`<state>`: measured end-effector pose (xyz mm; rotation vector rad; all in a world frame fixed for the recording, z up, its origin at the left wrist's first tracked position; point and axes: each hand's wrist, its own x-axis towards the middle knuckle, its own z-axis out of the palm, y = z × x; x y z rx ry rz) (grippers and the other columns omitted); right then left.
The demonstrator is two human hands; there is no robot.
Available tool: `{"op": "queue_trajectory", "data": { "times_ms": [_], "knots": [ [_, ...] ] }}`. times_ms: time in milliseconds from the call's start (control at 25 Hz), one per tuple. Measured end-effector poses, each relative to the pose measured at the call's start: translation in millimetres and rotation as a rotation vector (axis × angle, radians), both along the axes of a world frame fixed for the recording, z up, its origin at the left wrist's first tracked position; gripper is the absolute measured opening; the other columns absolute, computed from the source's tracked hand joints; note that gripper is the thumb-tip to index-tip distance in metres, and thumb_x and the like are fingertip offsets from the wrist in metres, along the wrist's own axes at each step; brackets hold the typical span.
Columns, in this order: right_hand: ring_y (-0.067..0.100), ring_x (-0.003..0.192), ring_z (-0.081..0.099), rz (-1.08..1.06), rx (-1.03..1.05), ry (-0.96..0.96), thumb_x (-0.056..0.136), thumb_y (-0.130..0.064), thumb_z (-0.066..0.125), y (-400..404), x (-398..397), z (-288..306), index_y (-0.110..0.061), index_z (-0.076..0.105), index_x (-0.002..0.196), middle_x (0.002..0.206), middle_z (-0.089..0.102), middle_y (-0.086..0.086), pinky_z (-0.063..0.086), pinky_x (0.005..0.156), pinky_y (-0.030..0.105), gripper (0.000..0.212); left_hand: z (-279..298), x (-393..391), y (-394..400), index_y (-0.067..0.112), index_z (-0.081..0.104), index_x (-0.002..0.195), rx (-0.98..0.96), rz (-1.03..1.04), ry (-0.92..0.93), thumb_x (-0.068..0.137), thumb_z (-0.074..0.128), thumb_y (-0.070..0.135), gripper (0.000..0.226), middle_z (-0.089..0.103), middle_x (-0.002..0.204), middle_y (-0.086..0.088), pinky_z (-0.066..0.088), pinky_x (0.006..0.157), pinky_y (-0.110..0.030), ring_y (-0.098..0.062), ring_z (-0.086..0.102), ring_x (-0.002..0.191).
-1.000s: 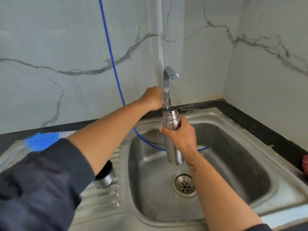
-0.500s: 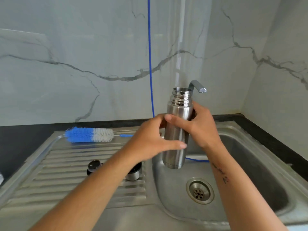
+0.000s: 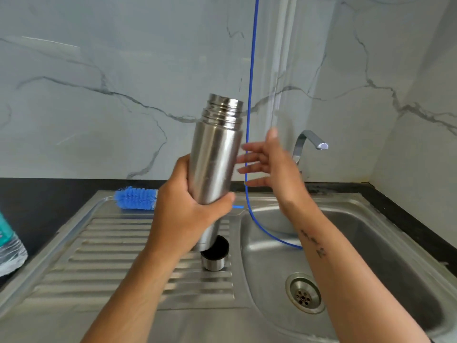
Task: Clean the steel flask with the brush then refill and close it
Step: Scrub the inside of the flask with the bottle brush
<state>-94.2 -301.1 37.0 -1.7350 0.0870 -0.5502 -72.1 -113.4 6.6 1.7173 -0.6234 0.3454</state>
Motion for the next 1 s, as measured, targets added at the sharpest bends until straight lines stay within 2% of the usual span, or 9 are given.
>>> {"op": "queue_trajectory", "data": {
  "times_ms": [40, 160, 240, 320, 440, 600, 760, 920, 1000],
  "knots": [
    [0.02, 0.091, 0.074, -0.042, -0.074, 0.06, 0.106, -0.056, 0.035, -4, 18, -14, -0.017, 0.07, 0.114, 0.099, 0.078, 0.001, 0.06, 0.078, 0.039, 0.053, -2, 7, 7, 0.035, 0.056, 0.118, -0.01, 0.033, 0.009, 0.067, 0.092, 0.022, 0.064, 0.068, 0.092, 0.018, 0.049, 0.064, -0.008, 0.002, 0.067, 0.083],
    [0.022, 0.099, 0.07, -0.095, -0.518, 0.245, 0.103, -0.031, 0.054, -16, 73, -69, -0.015, 0.071, 0.111, 0.106, 0.076, 0.002, 0.053, 0.086, 0.034, 0.025, -11, 26, 22, 0.032, 0.055, 0.121, -0.009, 0.101, 0.007, 0.067, 0.091, 0.019, 0.065, 0.067, 0.094, 0.014, 0.047, 0.062, -0.005, 0.001, 0.065, 0.085],
    [0.023, 0.113, 0.065, -0.013, -0.747, 0.4, 0.103, -0.026, 0.055, -20, 97, -96, -0.015, 0.068, 0.123, 0.122, 0.07, 0.006, 0.049, 0.093, 0.031, 0.026, -17, 35, 29, 0.033, 0.054, 0.126, 0.01, 0.133, -0.006, 0.067, 0.091, 0.022, 0.07, 0.066, 0.099, 0.015, 0.046, 0.062, -0.004, 0.002, 0.064, 0.087],
    [0.025, 0.128, 0.056, 0.07, -0.893, 0.501, 0.104, -0.025, 0.053, -21, 112, -109, -0.016, 0.057, 0.139, 0.141, 0.059, 0.008, 0.044, 0.104, 0.035, 0.036, -22, 42, 32, 0.034, 0.052, 0.13, 0.035, 0.154, -0.027, 0.067, 0.091, 0.025, 0.075, 0.065, 0.101, 0.016, 0.046, 0.062, -0.002, 0.004, 0.062, 0.089],
    [0.028, 0.136, 0.05, 0.069, -1.053, 0.538, 0.104, -0.028, 0.054, -15, 127, -117, -0.019, 0.049, 0.148, 0.15, 0.051, 0.007, 0.042, 0.109, 0.042, 0.045, -27, 51, 34, 0.032, 0.051, 0.132, 0.047, 0.18, -0.03, 0.067, 0.091, 0.025, 0.077, 0.063, 0.101, 0.015, 0.045, 0.062, -0.001, 0.005, 0.062, 0.088],
    [0.028, 0.115, 0.063, 0.033, -1.134, 0.562, 0.098, -0.025, 0.063, -4, 139, -126, -0.022, 0.054, 0.142, 0.132, 0.064, 0.009, 0.053, 0.096, 0.041, 0.045, -36, 59, 34, 0.03, 0.052, 0.132, 0.046, 0.194, -0.023, 0.068, 0.091, 0.024, 0.075, 0.063, 0.099, 0.012, 0.047, 0.063, -0.008, -0.004, 0.064, 0.087],
    [0.022, 0.103, 0.065, 0.036, -1.143, 0.57, 0.095, -0.022, 0.07, -2, 139, -126, -0.027, 0.065, 0.127, 0.119, 0.068, 0.005, 0.053, 0.089, 0.034, 0.033, -38, 60, 33, 0.031, 0.049, 0.134, 0.072, 0.195, -0.059, 0.069, 0.09, 0.026, 0.078, 0.062, 0.103, 0.011, 0.048, 0.068, -0.016, -0.007, 0.063, 0.089],
    [0.025, 0.109, 0.061, 0.049, -1.164, 0.5, 0.099, -0.005, 0.058, -1, 126, -96, -0.018, 0.063, 0.131, 0.125, 0.063, 0.009, 0.046, 0.087, 0.03, 0.035, -38, 61, 37, 0.032, 0.047, 0.136, 0.105, 0.217, -0.105, 0.069, 0.09, 0.028, 0.08, 0.059, 0.105, 0.012, 0.047, 0.07, -0.017, -0.007, 0.061, 0.091],
    [0.028, 0.115, 0.058, 0.044, -1.191, 0.502, 0.099, -0.005, 0.052, -2, 111, -73, -0.018, 0.059, 0.134, 0.13, 0.061, 0.011, 0.047, 0.092, 0.035, 0.038, -41, 65, 40, 0.032, 0.047, 0.136, 0.138, 0.253, -0.122, 0.068, 0.089, 0.027, 0.08, 0.057, 0.107, 0.012, 0.05, 0.072, -0.022, -0.009, 0.058, 0.091]
  ]
}}
